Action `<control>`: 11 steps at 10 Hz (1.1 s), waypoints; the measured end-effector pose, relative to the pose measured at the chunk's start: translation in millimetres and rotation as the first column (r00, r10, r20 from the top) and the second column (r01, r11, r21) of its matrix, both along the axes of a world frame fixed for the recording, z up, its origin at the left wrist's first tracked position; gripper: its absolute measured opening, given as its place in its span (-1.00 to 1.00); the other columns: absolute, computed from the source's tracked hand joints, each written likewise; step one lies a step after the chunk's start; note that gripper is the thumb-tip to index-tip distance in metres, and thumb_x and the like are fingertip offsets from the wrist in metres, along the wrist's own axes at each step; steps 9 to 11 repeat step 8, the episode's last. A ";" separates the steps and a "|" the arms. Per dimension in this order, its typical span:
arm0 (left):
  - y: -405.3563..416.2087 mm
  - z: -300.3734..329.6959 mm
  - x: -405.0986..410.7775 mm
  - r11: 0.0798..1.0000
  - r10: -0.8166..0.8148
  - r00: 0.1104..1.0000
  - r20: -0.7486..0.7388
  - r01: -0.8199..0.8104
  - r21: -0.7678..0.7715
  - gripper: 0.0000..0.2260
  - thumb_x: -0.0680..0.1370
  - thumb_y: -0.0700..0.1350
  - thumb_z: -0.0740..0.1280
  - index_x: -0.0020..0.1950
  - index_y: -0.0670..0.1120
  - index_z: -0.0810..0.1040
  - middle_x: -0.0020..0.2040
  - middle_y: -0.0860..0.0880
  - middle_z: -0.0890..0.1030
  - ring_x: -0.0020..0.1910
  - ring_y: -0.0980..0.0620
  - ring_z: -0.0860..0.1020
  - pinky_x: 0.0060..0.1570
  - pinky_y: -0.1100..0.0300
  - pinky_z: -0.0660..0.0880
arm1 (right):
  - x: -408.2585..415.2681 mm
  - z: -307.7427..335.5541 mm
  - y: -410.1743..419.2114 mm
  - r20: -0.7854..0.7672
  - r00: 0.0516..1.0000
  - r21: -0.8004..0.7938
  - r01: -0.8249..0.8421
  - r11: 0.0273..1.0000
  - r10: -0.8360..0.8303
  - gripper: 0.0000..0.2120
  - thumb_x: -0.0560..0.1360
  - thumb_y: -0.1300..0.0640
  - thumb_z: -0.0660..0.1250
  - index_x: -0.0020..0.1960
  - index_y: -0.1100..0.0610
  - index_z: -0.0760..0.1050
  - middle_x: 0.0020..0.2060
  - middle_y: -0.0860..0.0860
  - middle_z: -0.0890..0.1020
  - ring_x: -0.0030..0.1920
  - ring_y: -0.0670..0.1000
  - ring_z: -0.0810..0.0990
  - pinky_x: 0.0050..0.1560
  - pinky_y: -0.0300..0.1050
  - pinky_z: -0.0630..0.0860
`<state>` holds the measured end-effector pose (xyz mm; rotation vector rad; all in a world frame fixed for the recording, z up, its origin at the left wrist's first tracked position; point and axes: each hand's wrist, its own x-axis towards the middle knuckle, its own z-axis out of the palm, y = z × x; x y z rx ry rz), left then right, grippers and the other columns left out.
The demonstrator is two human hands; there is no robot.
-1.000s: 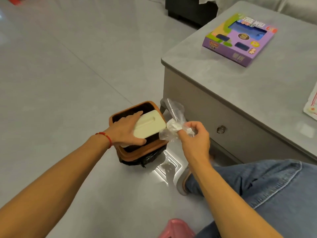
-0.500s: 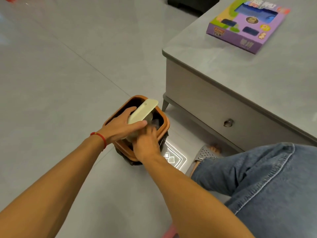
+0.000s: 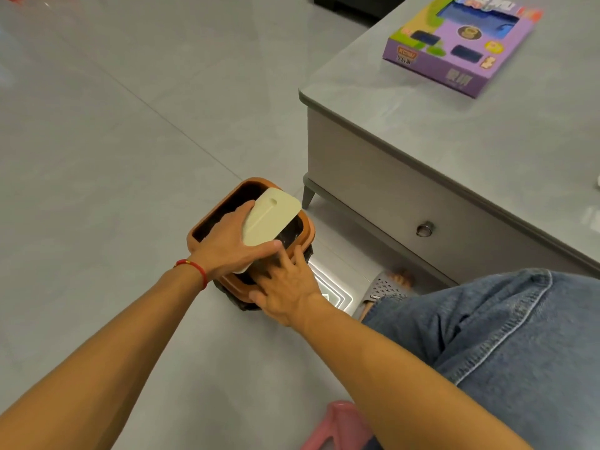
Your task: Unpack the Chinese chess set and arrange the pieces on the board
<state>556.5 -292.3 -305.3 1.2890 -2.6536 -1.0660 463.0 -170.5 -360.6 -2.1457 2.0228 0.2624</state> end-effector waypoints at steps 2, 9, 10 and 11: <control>2.6 -9.9 0.1 0.992 0.026 0.997 0.079 -0.016 -0.124 -0.08 0.22 0.58 0.27 0.45 0.19 0.12 0.26 0.04 0.43 0.17 0.01 0.47 0.14 -0.12 0.55 | -2.1 3.6 18.7 -0.017 0.998 0.042 -0.054 0.998 0.055 -0.39 0.63 -0.25 -0.05 0.61 -0.11 -0.11 0.61 0.08 -0.10 0.54 0.31 -0.33 0.44 0.45 -0.26; 50.8 2.2 -33.4 0.912 0.081 0.996 -0.029 -0.086 -0.401 -0.18 0.49 0.21 0.40 0.60 0.09 0.01 0.58 -0.12 0.09 0.54 -0.16 0.10 0.50 -0.18 0.16 | -143.3 206.8 138.4 0.658 0.737 -0.139 0.321 0.937 -0.154 -0.74 0.64 0.01 0.21 0.29 -0.06 0.55 0.09 -0.19 0.66 0.05 -0.18 0.62 0.10 -0.18 0.55; 50.8 2.2 -33.4 0.912 0.081 0.996 -0.029 -0.086 -0.401 -0.18 0.49 0.21 0.40 0.60 0.09 0.01 0.58 -0.12 0.09 0.54 -0.16 0.10 0.50 -0.18 0.16 | -143.3 206.8 138.4 0.658 0.737 -0.139 0.321 0.937 -0.154 -0.74 0.64 0.01 0.21 0.29 -0.06 0.55 0.09 -0.19 0.66 0.05 -0.18 0.62 0.10 -0.18 0.55; 50.8 2.2 -33.4 0.912 0.081 0.996 -0.029 -0.086 -0.401 -0.18 0.49 0.21 0.40 0.60 0.09 0.01 0.58 -0.12 0.09 0.54 -0.16 0.10 0.50 -0.18 0.16 | -143.3 206.8 138.4 0.658 0.737 -0.139 0.321 0.937 -0.154 -0.74 0.64 0.01 0.21 0.29 -0.06 0.55 0.09 -0.19 0.66 0.05 -0.18 0.62 0.10 -0.18 0.55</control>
